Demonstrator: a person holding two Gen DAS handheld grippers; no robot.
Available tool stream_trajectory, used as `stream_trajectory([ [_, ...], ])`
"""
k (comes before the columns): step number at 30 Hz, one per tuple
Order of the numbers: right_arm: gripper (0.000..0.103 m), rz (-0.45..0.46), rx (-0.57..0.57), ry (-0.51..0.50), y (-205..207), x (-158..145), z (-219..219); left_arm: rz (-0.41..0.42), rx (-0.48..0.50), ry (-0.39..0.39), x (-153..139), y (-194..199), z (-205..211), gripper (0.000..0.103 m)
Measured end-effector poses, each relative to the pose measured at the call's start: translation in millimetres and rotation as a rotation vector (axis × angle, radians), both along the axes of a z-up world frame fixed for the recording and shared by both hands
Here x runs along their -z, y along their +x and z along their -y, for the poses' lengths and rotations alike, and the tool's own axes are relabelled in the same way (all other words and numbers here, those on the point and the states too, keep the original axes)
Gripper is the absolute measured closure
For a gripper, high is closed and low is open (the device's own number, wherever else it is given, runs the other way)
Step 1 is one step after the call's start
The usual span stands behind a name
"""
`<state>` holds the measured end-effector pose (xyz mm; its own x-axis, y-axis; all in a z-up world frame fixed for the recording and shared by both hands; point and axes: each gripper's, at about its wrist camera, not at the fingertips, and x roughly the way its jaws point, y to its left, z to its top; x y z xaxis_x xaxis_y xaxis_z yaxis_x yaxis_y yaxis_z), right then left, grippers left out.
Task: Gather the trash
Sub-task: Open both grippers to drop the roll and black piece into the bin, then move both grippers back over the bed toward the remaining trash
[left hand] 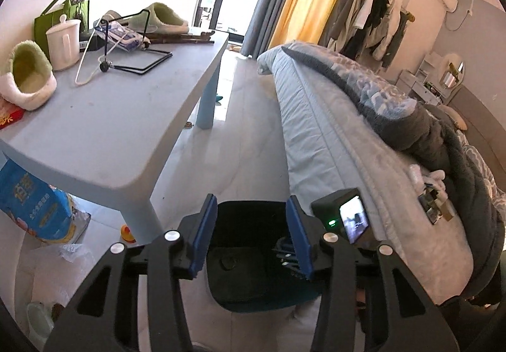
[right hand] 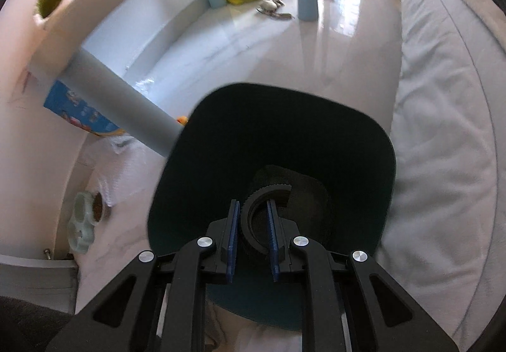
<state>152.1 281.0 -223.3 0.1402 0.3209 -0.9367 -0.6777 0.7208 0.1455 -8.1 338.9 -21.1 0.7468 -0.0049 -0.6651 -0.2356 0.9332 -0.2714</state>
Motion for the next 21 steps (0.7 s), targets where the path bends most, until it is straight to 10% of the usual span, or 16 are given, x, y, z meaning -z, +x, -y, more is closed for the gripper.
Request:
stream_trajectory([
  [3, 0.084, -0.004, 0.029, -0.028, 2, 5, 3, 0.012, -0.007, 0.0, -5, -3, -2, 0.055],
  [6, 0.055, 0.008, 0.048, -0.046, 3, 6, 6, 0.006, -0.019, 0.005, -4, -6, -2, 0.055],
  [21, 0.054, 0.027, -0.016, 0.087, -13, -45, 12, 0.082, 0.012, 0.05, -40, 1, 25, 0.055],
])
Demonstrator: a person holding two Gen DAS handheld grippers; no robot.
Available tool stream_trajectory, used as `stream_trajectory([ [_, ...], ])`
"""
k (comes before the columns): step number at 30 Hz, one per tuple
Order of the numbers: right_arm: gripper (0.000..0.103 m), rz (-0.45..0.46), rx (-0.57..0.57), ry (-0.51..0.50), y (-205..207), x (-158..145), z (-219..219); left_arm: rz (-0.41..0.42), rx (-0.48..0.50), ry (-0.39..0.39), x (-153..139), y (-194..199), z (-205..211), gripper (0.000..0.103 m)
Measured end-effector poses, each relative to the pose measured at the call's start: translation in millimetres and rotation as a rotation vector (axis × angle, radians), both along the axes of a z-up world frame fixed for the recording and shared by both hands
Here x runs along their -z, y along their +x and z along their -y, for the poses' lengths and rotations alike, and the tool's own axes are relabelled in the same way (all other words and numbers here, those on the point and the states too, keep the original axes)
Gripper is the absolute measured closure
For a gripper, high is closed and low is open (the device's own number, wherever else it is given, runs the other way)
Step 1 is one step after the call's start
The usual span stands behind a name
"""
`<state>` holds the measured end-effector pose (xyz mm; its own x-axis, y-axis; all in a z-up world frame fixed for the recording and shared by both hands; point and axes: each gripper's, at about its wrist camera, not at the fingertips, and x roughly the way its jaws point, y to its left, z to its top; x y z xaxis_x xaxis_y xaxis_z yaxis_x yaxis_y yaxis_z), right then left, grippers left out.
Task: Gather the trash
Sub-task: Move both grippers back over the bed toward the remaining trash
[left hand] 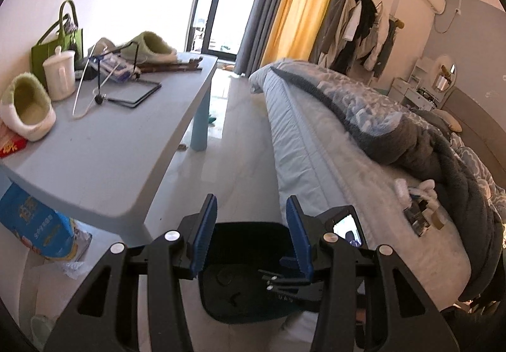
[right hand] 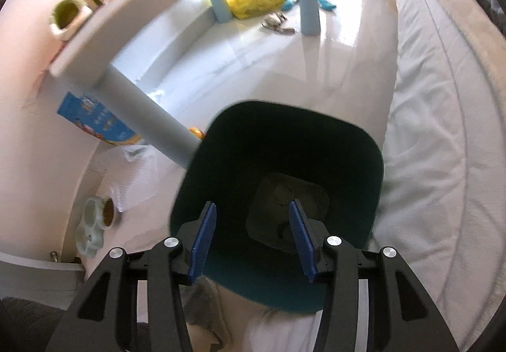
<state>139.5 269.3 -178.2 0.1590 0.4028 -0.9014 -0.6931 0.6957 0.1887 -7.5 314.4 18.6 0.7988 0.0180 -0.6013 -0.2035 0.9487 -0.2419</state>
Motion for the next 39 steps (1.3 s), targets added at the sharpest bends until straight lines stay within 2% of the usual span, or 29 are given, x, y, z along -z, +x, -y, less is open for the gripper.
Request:
stream_trajectory([
  [7, 0.049, 0.063, -0.028, 0.075, -5, -40, 23, 0.049, 0.013, -0.003, -18, 4, 21, 0.055],
  [16, 0.045, 0.193, -0.009, 0.156, 0, -88, 79, 0.068, 0.046, 0.023, -27, 19, 57, 0.047],
  [23, 0.042, 0.267, 0.044, 0.162, 9, -106, 131, 0.044, 0.105, 0.013, -20, 39, 96, 0.039],
  [27, 0.041, 0.298, 0.081, 0.157, 15, -113, 159, 0.048, 0.136, 0.016, -20, 49, 117, 0.03],
  [32, 0.037, 0.343, 0.153, 0.155, 26, -124, 205, 0.037, 0.165, -0.007, -14, 63, 140, 0.025],
  [34, 0.031, 0.362, 0.177, 0.152, 27, -126, 220, 0.032, 0.174, -0.011, -12, 68, 149, 0.02],
  [36, 0.03, 0.376, 0.207, 0.151, 32, -128, 238, 0.028, 0.184, -0.026, -9, 74, 160, 0.014],
  [39, 0.03, 0.388, 0.248, 0.149, 40, -131, 263, 0.019, 0.208, -0.065, -5, 85, 178, 0.012],
])
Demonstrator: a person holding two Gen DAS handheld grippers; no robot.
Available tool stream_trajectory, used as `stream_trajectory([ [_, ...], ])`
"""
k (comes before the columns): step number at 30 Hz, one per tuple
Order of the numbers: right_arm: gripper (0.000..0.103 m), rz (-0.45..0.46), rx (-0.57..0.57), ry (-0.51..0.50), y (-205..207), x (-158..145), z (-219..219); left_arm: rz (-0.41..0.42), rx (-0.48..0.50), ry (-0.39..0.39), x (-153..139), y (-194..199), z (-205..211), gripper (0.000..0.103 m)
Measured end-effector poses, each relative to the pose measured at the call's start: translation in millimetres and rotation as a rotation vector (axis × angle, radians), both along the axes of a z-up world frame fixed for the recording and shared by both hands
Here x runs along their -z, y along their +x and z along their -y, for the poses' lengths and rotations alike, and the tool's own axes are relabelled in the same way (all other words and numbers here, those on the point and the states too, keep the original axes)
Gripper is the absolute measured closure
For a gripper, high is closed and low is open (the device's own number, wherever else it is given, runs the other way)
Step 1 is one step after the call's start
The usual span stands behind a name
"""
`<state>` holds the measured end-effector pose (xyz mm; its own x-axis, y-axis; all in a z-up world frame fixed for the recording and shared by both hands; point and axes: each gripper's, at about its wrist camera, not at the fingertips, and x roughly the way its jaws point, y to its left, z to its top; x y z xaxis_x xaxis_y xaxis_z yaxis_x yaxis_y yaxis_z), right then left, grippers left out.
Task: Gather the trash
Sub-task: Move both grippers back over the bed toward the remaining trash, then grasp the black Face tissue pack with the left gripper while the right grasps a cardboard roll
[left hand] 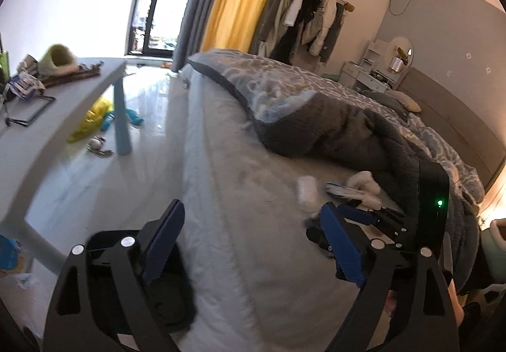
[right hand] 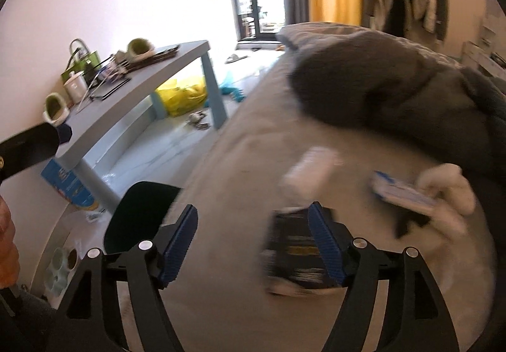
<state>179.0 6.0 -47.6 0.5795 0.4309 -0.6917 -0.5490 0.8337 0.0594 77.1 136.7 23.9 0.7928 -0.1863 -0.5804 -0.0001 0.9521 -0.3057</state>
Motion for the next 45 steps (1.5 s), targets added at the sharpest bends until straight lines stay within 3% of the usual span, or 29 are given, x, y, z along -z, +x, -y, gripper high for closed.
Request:
stream_trajectory([
  [18, 0.029, -0.004, 0.125, -0.038, 29, 15, 126, -0.126, 0.105, 0.032, 44, 65, 112, 0.007],
  [24, 0.029, -0.011, 0.143, -0.036, 31, 17, 150, -0.187, 0.103, 0.122, 65, 79, 144, 0.007],
  [43, 0.029, -0.066, 0.163, -0.044, 31, 37, 192, -0.305, -0.03, 0.153, 97, 97, 155, 0.008],
  [45, 0.029, -0.073, 0.16, -0.042, 31, 39, 192, -0.307, -0.035, 0.164, 99, 98, 157, 0.014],
])
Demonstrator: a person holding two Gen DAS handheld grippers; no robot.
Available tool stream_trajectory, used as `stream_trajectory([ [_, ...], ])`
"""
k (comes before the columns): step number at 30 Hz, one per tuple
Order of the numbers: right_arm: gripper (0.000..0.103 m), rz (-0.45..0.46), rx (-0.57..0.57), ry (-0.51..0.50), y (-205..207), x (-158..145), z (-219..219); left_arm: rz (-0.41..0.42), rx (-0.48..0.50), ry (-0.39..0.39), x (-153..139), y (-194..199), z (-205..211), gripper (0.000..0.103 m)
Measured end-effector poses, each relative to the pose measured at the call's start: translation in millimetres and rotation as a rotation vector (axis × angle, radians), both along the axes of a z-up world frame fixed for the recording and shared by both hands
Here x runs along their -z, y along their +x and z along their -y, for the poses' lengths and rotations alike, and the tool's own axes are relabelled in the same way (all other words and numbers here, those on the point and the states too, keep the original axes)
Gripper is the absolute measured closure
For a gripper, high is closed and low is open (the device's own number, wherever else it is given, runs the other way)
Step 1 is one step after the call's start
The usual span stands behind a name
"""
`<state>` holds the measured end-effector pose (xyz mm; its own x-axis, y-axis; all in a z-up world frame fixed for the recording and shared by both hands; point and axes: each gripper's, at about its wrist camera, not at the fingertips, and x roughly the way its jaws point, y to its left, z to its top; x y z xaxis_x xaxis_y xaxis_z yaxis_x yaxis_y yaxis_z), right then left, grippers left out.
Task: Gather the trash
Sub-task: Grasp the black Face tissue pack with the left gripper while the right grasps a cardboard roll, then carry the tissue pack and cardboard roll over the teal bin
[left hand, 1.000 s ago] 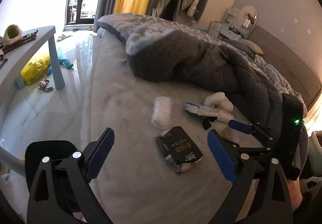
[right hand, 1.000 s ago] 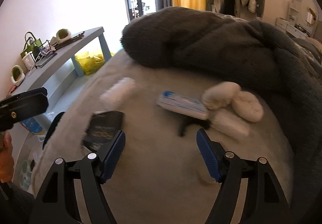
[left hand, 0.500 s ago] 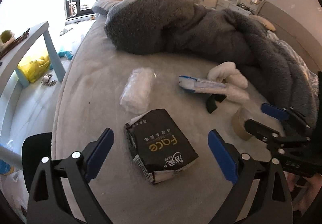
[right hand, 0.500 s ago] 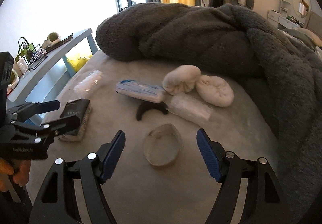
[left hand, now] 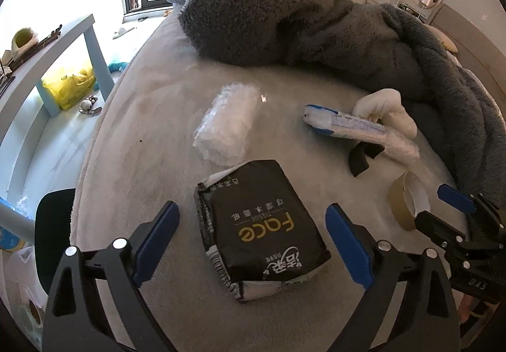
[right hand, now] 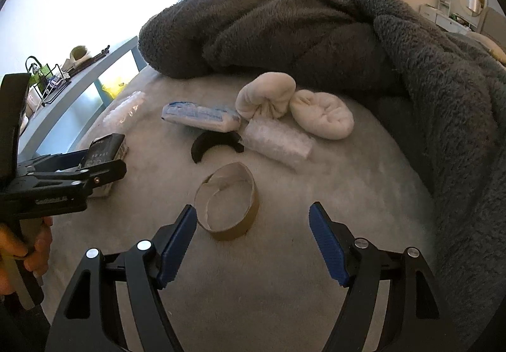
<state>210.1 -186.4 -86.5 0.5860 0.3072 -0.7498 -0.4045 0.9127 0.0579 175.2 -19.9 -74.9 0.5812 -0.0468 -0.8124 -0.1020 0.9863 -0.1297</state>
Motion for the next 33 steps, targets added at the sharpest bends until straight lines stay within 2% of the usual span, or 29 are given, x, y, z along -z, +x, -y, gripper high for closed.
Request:
stream_trajectory([
  [6, 0.029, -0.023, 0.0, 0.021, 3, 2, 1, -0.002, 0.002, 0.015, 3, 0, 0, 0.03],
  [9, 0.029, -0.026, -0.003, 0.022, 3, 1, -1, 0.005, 0.013, 0.015, 1, -1, 0, 0.035],
  [17, 0.029, -0.002, -0.024, 0.043, 0, -7, -12, 0.034, 0.039, -0.023, -6, -7, -7, 0.038],
  [25, 0.029, -0.027, 0.008, -0.017, 6, 1, -28, 0.075, 0.1, -0.063, -19, -18, -16, 0.039],
  [26, 0.032, -0.03, 0.013, -0.023, 7, 3, -29, 0.077, 0.111, -0.085, -21, -19, -19, 0.039],
  [27, 0.039, -0.034, 0.021, -0.033, 7, 5, -30, 0.08, 0.116, -0.092, -22, -20, -20, 0.039],
  [33, 0.059, -0.04, 0.068, -0.068, 14, 14, -32, 0.108, 0.147, -0.113, -31, -30, -30, 0.039],
])
